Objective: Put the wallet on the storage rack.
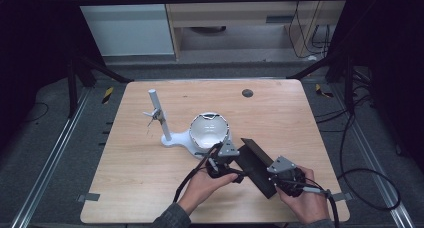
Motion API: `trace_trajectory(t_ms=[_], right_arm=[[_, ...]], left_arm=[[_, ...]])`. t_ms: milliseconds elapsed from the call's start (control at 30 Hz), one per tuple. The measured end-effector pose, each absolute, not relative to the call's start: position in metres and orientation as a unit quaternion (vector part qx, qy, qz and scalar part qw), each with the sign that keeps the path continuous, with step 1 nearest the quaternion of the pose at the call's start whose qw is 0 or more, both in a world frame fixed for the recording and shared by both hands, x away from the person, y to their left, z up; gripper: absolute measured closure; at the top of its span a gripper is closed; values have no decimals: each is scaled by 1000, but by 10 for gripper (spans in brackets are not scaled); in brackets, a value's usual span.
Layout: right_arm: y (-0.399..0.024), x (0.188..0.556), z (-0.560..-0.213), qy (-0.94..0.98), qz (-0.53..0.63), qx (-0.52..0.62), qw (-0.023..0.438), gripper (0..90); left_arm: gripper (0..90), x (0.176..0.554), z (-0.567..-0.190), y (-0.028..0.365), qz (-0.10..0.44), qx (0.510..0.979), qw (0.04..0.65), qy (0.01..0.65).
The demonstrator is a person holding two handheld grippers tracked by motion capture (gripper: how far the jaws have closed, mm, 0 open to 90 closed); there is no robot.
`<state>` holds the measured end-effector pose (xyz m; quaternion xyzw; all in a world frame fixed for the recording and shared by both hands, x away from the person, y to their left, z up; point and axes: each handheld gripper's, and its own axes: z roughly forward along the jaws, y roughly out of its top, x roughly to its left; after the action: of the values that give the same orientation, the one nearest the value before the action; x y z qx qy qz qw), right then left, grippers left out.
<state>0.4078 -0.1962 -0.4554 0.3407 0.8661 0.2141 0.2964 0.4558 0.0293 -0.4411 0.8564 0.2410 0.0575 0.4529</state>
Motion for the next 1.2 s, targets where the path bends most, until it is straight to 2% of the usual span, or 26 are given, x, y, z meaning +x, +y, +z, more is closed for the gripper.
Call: trace_trajectory(t_ms=[333,433,600,633,733,900,1200], right_arm=[[-193,418,-454,866,197,350,298,699],[-191,422,-454,868,187,349,300,772],[-190,427,-454,871,167,353,298,789],[-189,430,-453,871,162,353,300,838],[-190,431,-452,871,162,353,302,846],[-193,427,-445,866,182,348,309,849],[-205,402,-420,839,279,333,327,850]], left_arm=[[312,438,-446,60,64,868,427,246],[311,436,-448,68,65,870,421,249],[310,432,-450,77,65,873,413,252],[310,432,-450,78,67,872,413,254],[308,431,-448,83,73,874,407,255],[299,433,-443,88,82,873,407,257],[211,437,-422,92,110,865,426,241]])
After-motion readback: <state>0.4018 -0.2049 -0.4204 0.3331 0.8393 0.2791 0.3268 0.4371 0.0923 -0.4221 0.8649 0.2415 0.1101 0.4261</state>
